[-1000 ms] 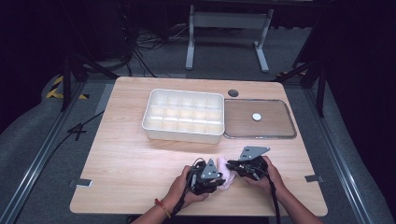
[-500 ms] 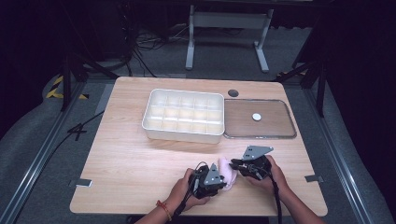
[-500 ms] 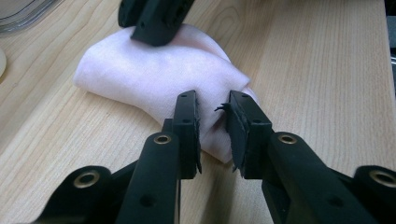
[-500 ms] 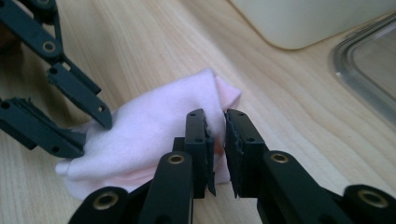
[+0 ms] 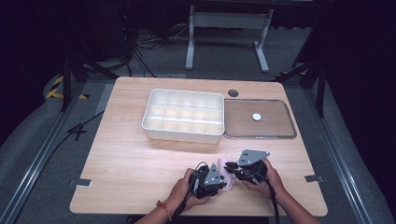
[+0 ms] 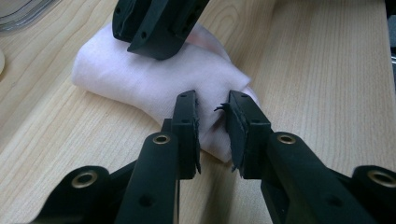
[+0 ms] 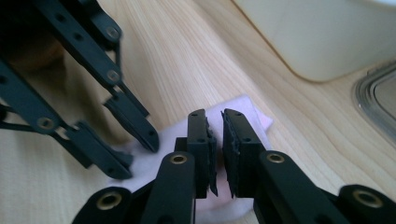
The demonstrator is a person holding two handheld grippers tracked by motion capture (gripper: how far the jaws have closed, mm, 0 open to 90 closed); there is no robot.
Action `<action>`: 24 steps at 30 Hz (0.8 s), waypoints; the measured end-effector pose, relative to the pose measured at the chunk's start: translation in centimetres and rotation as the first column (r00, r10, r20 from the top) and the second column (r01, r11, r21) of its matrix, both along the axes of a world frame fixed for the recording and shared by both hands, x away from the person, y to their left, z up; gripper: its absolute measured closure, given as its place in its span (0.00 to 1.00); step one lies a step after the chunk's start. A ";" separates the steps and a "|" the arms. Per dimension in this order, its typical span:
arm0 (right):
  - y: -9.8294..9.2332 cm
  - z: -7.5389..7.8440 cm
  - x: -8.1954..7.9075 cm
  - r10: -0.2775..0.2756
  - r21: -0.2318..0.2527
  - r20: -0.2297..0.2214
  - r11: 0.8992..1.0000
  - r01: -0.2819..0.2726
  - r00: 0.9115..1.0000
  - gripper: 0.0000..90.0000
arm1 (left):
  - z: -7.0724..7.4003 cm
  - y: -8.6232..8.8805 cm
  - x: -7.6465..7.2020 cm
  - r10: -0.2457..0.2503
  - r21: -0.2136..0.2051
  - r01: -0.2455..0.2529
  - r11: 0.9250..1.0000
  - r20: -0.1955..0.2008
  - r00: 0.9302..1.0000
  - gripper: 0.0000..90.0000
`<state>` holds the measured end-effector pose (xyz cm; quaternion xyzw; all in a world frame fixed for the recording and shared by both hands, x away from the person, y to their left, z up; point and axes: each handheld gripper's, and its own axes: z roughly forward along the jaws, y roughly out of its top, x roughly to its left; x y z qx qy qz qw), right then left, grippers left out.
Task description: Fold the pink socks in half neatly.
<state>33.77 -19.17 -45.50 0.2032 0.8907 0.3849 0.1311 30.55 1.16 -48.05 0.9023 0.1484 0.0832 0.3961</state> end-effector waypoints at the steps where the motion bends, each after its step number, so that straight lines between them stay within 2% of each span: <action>1: -0.2 -0.2 0.2 -0.006 0.005 -0.013 1.000 0.006 1.000 0.91 | 0.0 0.0 0.0 -0.001 0.003 0.001 1.000 -0.003 1.000 0.82; 7: -1.0 -0.8 1.2 -0.041 0.010 -0.048 0.999 0.042 0.998 0.91 | 0.0 0.1 0.1 -0.002 0.005 0.003 1.000 -0.009 1.000 0.82; 10: -1.1 -0.8 1.2 -0.051 -0.007 -0.032 0.999 0.051 0.998 0.91 | 0.0 0.0 0.1 -0.001 0.005 0.001 1.000 -0.007 1.000 0.82; 18: -1.4 -0.7 1.4 -0.063 -0.014 -0.035 0.998 0.063 0.997 0.91 | 0.0 0.0 0.1 0.002 0.007 -0.002 1.000 -0.010 1.000 0.82; 24: -1.2 -1.4 1.3 -0.060 -0.017 -0.045 0.998 0.059 0.997 0.96 | 0.0 0.0 0.1 0.001 0.003 -0.001 1.000 -0.007 1.000 0.82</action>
